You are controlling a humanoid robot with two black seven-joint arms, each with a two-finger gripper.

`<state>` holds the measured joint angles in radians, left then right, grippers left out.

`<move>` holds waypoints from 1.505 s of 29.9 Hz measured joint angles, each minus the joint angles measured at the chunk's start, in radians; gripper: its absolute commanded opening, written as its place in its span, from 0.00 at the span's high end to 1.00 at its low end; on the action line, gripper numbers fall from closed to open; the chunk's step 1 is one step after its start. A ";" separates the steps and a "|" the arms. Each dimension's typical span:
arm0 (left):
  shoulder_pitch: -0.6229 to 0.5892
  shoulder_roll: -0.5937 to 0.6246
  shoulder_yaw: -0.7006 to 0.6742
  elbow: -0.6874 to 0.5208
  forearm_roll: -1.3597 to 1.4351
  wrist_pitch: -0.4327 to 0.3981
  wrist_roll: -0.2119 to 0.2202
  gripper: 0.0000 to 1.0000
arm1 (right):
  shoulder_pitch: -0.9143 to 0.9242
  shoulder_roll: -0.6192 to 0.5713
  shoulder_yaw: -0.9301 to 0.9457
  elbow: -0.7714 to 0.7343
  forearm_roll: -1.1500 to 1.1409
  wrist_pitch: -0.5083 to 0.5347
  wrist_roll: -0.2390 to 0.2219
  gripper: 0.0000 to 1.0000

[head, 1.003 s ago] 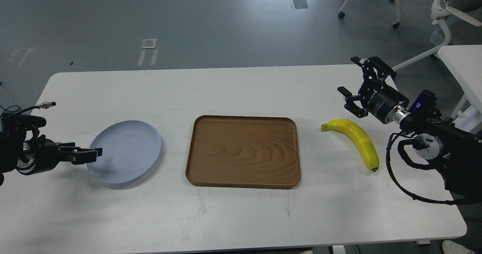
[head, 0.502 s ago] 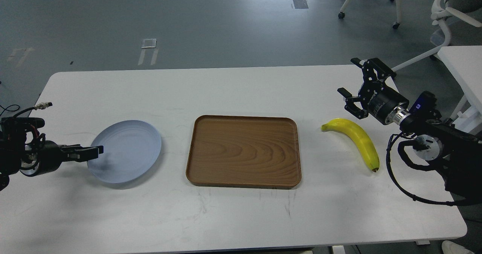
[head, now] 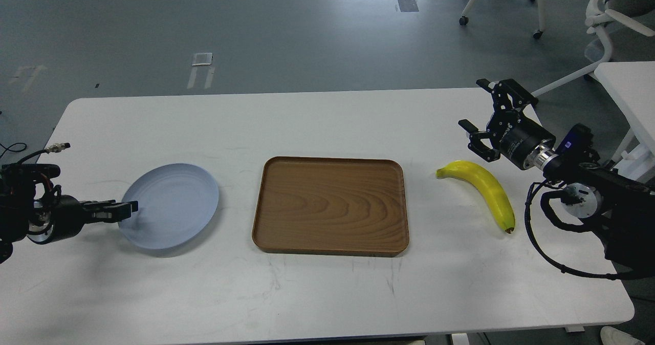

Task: Place banana on plate with both arms
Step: 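Grip the rim of the light blue plate with the left gripper, then lift the plate with the left gripper and carry it over the wooden tray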

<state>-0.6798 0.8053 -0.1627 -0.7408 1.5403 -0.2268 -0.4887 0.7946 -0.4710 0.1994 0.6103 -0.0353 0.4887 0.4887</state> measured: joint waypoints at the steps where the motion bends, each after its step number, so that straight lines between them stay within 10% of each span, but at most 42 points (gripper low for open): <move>1: 0.000 0.000 0.000 0.000 0.000 0.000 0.000 0.90 | 0.000 0.000 0.000 0.000 0.000 0.000 0.000 0.01; 29: -0.233 -0.021 0.007 -0.209 -0.008 -0.071 0.000 1.00 | 0.003 -0.012 0.000 0.003 0.000 0.000 0.000 0.01; 45: -0.400 -0.396 0.158 -0.108 0.020 -0.098 0.000 1.00 | 0.018 -0.024 0.000 0.002 0.000 0.000 0.000 0.01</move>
<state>-1.0793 0.4090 -0.0044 -0.8490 1.5598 -0.3252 -0.4886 0.8125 -0.4950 0.1995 0.6119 -0.0351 0.4887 0.4887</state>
